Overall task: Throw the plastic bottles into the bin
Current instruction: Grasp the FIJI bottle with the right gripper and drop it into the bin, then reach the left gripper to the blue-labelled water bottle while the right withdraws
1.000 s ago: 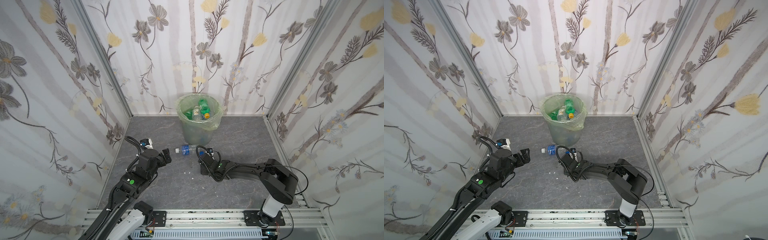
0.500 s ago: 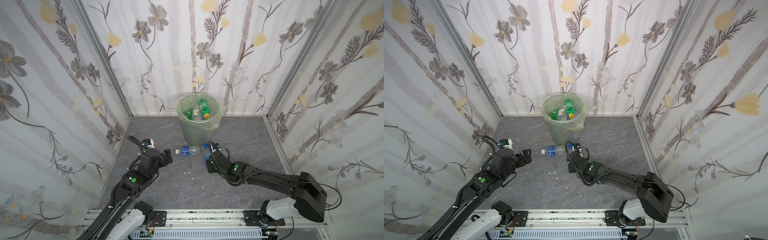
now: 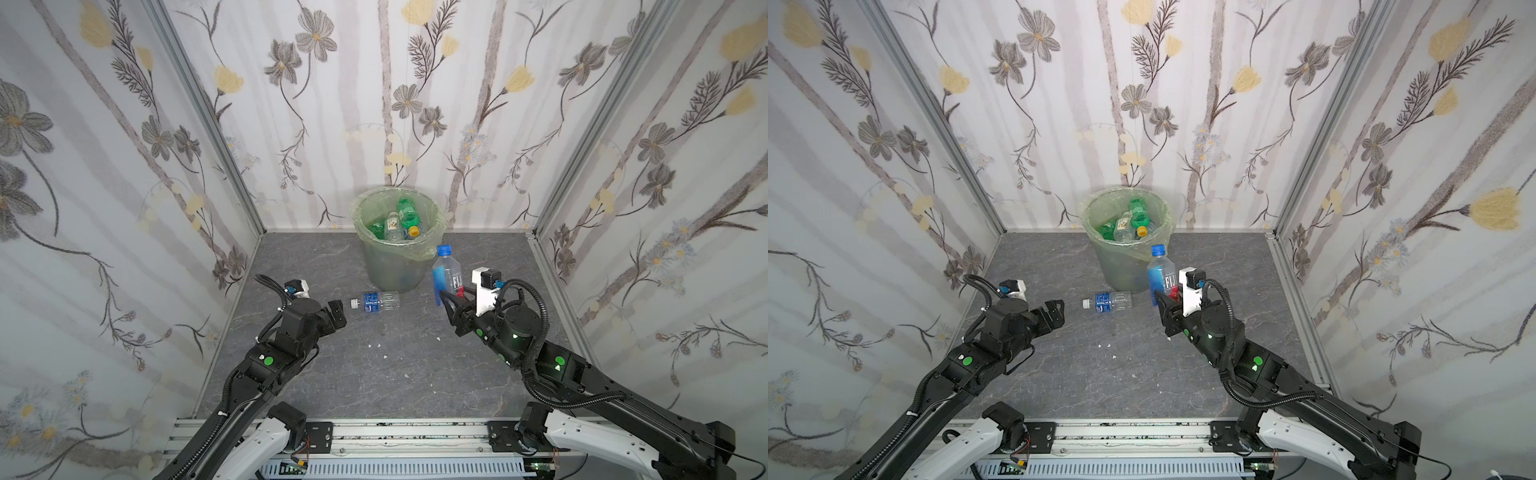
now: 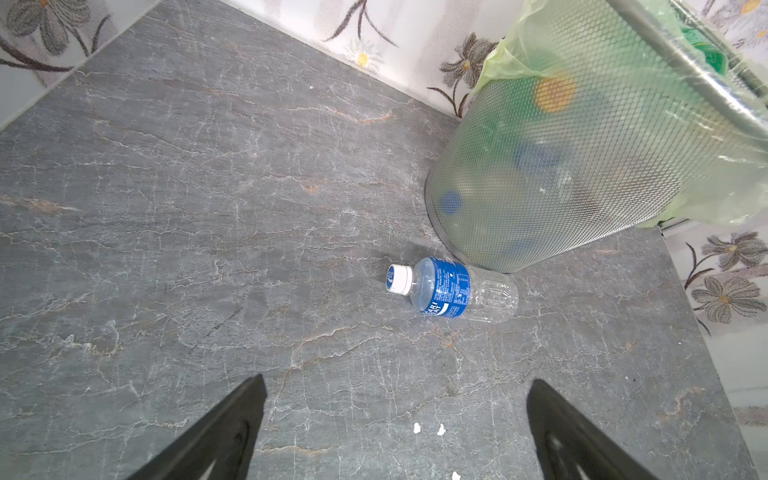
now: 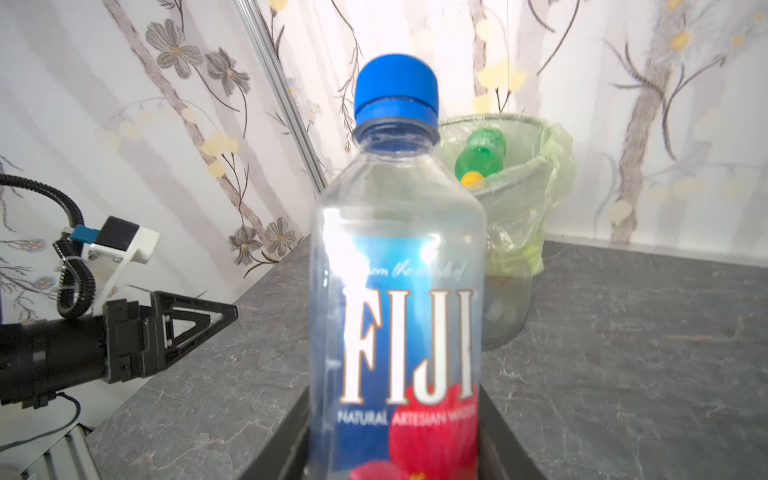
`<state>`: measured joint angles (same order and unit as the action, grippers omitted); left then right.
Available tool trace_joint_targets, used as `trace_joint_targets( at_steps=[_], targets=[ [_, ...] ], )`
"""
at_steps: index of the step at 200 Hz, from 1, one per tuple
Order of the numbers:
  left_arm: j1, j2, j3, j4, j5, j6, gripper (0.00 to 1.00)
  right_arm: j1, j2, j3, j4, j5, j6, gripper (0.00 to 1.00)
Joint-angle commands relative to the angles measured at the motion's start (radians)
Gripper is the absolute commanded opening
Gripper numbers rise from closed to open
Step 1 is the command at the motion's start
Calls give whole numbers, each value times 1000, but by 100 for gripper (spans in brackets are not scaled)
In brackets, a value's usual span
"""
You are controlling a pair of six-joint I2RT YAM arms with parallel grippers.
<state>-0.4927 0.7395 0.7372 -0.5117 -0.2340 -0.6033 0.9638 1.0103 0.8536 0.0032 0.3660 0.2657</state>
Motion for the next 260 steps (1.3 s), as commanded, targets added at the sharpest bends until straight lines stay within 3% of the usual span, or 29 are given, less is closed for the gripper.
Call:
trace_joint_targets(
  at_steps=[1, 26, 42, 52, 63, 75, 94, 172, 227, 260],
  targets=[
    [3, 4, -7, 28, 2, -41, 100, -31, 101, 123, 56, -17, -131, 45],
    [1, 12, -4, 30, 22, -62, 100, -136, 377, 430, 37, -195, -135, 44],
    [2, 10, 0, 30, 32, -68, 100, -194, 650, 785, -163, -236, -135, 45],
    [2, 10, 0, 29, 43, -74, 100, -212, 824, 1035, -332, -266, -123, 55],
    [2, 13, 7, 29, 59, -83, 100, -217, 971, 1272, -506, -259, -108, 73],
    [2, 18, 18, 27, 79, -97, 100, -213, 1047, 1371, -579, -247, -101, 84],
    [2, 27, 30, 27, 95, -112, 100, -211, 1011, 1277, -534, -226, -77, 88],
    [0, 153, 25, 62, 131, -132, 100, -248, 528, 628, -212, -240, -4, 90],
    [-32, 261, -68, 271, 98, -384, 100, -284, 244, 255, -131, -221, 33, 92],
    [-75, 418, -38, 333, 26, -527, 100, -304, 116, 95, -128, -214, 66, 94]
  ],
)
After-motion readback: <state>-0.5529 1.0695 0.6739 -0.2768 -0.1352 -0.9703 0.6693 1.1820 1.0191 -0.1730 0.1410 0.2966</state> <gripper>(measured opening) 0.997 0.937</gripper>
